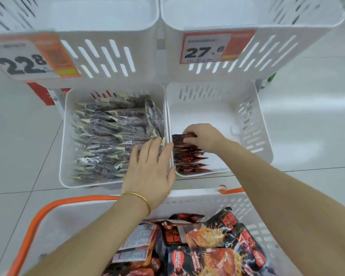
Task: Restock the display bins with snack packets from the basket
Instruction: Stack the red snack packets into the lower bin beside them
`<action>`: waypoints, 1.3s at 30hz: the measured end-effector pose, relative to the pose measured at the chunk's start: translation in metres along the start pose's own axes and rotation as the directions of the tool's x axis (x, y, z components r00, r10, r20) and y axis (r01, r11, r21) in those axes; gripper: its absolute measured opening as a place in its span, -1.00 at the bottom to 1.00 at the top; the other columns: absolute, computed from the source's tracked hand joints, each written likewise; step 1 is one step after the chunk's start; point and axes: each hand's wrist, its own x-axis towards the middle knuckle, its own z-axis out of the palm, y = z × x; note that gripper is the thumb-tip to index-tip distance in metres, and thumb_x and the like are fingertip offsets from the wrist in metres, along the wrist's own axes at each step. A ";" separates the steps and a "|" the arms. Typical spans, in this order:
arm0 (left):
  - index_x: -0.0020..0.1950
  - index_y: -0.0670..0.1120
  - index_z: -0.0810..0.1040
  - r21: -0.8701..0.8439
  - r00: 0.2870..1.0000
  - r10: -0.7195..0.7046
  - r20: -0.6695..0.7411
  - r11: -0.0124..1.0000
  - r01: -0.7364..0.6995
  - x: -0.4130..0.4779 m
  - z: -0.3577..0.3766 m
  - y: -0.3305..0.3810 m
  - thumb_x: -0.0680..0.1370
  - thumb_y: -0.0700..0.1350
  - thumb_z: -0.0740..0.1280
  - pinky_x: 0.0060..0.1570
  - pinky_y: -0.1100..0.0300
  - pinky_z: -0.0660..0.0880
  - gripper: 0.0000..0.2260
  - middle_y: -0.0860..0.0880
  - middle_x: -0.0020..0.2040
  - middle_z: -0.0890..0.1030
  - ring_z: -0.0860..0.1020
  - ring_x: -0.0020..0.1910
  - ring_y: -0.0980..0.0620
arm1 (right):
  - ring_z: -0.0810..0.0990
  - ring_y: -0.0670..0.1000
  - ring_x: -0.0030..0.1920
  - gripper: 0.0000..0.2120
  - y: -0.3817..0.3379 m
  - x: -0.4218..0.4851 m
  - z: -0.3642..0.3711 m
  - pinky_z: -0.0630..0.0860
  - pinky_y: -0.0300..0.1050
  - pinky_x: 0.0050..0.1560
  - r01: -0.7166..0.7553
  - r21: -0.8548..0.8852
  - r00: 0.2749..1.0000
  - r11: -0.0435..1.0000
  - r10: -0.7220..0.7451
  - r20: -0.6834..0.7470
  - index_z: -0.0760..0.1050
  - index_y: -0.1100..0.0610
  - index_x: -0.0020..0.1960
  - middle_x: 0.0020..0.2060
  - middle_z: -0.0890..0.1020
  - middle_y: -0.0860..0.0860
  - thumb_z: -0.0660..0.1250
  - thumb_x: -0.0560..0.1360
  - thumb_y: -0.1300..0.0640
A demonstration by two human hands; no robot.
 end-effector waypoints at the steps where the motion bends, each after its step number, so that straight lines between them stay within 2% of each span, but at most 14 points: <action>1: 0.34 -0.12 0.43 0.000 1.000 -0.003 0.004 1.000 0.003 0.000 0.000 0.000 0.50 0.05 0.06 0.26 -0.19 0.36 -0.51 -0.19 0.30 0.46 0.42 0.27 -0.19 | 0.50 0.10 0.16 -0.73 0.003 0.001 0.003 0.37 -0.12 0.09 0.009 0.020 0.999 1.000 -0.010 0.051 0.53 0.11 0.20 0.12 0.59 0.05 0.27 0.55 0.03; 4: 0.34 -0.10 0.42 0.010 1.000 -0.006 0.009 1.000 0.006 0.001 0.000 0.000 0.49 0.04 0.06 0.27 -0.16 0.37 -0.52 -0.17 0.29 0.47 0.43 0.27 -0.18 | 0.44 0.06 0.25 -0.59 0.011 -0.004 0.002 0.30 -0.18 0.17 -0.013 0.127 0.997 0.992 0.003 0.083 0.44 0.11 0.33 0.25 0.51 0.06 0.27 0.55 -0.06; 6: 0.33 -0.10 0.43 0.015 1.000 -0.009 0.005 1.000 0.009 0.001 0.000 0.000 0.49 0.04 0.05 0.27 -0.15 0.37 -0.52 -0.17 0.28 0.48 0.44 0.25 -0.18 | 0.44 0.04 0.26 -0.60 0.014 -0.008 0.002 0.28 -0.20 0.19 -0.022 0.208 0.998 0.978 0.010 0.056 0.44 0.09 0.33 0.26 0.50 0.05 0.27 0.55 -0.05; 9: 0.31 -0.11 0.45 0.012 1.000 -0.006 -0.006 1.000 0.006 0.001 0.000 0.001 0.48 0.03 0.06 0.24 -0.15 0.39 -0.53 -0.18 0.26 0.49 0.46 0.24 -0.18 | 0.48 0.06 0.21 -0.71 0.015 -0.010 0.006 0.33 -0.16 0.18 0.041 0.153 0.999 0.987 -0.041 -0.001 0.52 0.10 0.26 0.19 0.58 0.05 0.22 0.59 0.06; 13: 0.31 -0.12 0.45 0.018 1.000 -0.007 -0.010 1.000 0.007 0.002 -0.001 0.001 0.48 0.01 0.06 0.22 -0.15 0.41 -0.54 -0.18 0.24 0.51 0.48 0.22 -0.19 | 0.54 0.11 0.06 -0.75 0.013 -0.008 0.014 0.46 0.00 0.09 -0.015 0.074 0.989 0.997 0.025 -0.144 0.55 0.07 0.19 0.04 0.63 0.07 0.18 0.60 0.09; 16: 0.30 -0.12 0.46 0.018 1.000 -0.006 -0.009 1.000 0.007 0.002 0.000 0.001 0.49 0.01 0.05 0.22 -0.14 0.42 -0.54 -0.18 0.24 0.51 0.48 0.22 -0.19 | 0.53 0.12 0.06 -0.78 0.008 -0.005 0.020 0.45 -0.04 0.05 -0.028 0.075 0.990 0.997 0.038 -0.134 0.54 0.10 0.17 0.03 0.61 0.09 0.22 0.58 0.09; 18: 0.30 -0.12 0.46 0.019 1.000 -0.007 -0.005 1.000 0.008 0.002 0.001 0.001 0.49 0.01 0.04 0.22 -0.13 0.42 -0.54 -0.18 0.24 0.51 0.48 0.22 -0.18 | 0.50 0.09 0.09 -0.76 0.003 -0.003 0.021 0.40 -0.11 0.03 -0.051 0.170 0.992 0.984 0.070 -0.109 0.50 0.14 0.16 0.09 0.56 0.09 0.29 0.55 0.05; 20: 0.31 -0.12 0.46 0.021 1.000 -0.007 0.002 1.000 0.007 0.002 0.001 0.001 0.49 0.01 0.04 0.22 -0.13 0.42 -0.53 -0.18 0.25 0.51 0.48 0.23 -0.18 | 0.45 0.04 0.16 -0.68 -0.001 -0.004 0.018 0.36 -0.17 0.05 -0.087 0.366 0.990 0.927 0.120 -0.068 0.46 0.15 0.22 0.20 0.49 0.06 0.33 0.52 0.04; 23: 0.31 -0.12 0.46 0.021 1.000 -0.006 0.004 1.000 0.006 0.002 0.001 0.001 0.49 0.01 0.04 0.21 -0.13 0.43 -0.53 -0.18 0.25 0.51 0.48 0.22 -0.18 | 0.35 0.02 0.31 -0.65 -0.003 -0.010 0.012 0.28 -0.16 0.16 -0.154 0.626 0.980 0.765 0.201 -0.004 0.43 0.09 0.30 0.33 0.38 0.02 0.27 0.52 0.12; 26: 0.30 -0.12 0.46 0.020 1.000 0.000 -0.013 1.000 0.000 0.002 0.002 0.000 0.49 0.00 0.04 0.20 -0.13 0.44 -0.54 -0.18 0.24 0.51 0.48 0.21 -0.19 | 0.38 0.00 0.26 -0.64 -0.001 -0.014 0.010 0.24 -0.18 0.16 -0.191 0.756 0.949 0.627 0.315 -0.021 0.40 0.10 0.35 0.35 0.39 0.01 0.12 0.60 0.03; 30: 0.29 -0.12 0.47 0.020 1.000 0.003 -0.018 1.000 -0.003 0.003 0.002 0.000 0.48 0.00 0.04 0.18 -0.12 0.45 -0.54 -0.18 0.22 0.52 0.49 0.20 -0.18 | 0.36 0.02 0.32 -0.55 -0.002 -0.015 0.020 0.23 -0.08 0.30 -0.259 0.695 0.945 0.670 0.325 0.039 0.46 0.08 0.31 0.35 0.42 0.02 -0.03 0.63 -0.11; 32: 0.29 -0.12 0.47 0.021 1.000 0.005 -0.020 1.000 -0.005 0.003 0.003 0.000 0.48 0.00 0.04 0.18 -0.12 0.45 -0.54 -0.18 0.22 0.52 0.49 0.20 -0.18 | 0.37 0.02 0.32 -0.55 -0.001 -0.015 0.022 0.24 -0.09 0.28 -0.239 0.645 0.959 0.726 0.282 0.038 0.49 0.09 0.27 0.32 0.45 0.01 -0.02 0.64 -0.11; 35: 0.30 -0.13 0.46 0.024 1.000 0.005 -0.027 1.000 -0.004 0.003 0.004 -0.001 0.49 0.00 0.04 0.18 -0.11 0.45 -0.54 -0.18 0.22 0.52 0.49 0.20 -0.18 | 0.39 0.04 0.32 -0.55 0.004 -0.016 0.023 0.24 -0.12 0.29 -0.203 0.499 0.978 0.842 0.203 0.054 0.44 0.11 0.34 0.33 0.47 0.04 0.02 0.63 -0.12; 39: 0.30 -0.13 0.47 0.035 1.000 0.011 -0.010 0.999 -0.010 0.004 0.004 -0.002 0.49 0.00 0.03 0.16 -0.11 0.46 -0.54 -0.18 0.21 0.53 0.50 0.19 -0.18 | 0.34 0.01 0.39 -0.55 0.004 -0.022 0.013 0.19 -0.21 0.28 -0.164 0.487 0.980 0.858 0.199 -0.022 0.37 0.11 0.40 0.38 0.42 0.02 0.06 0.62 -0.10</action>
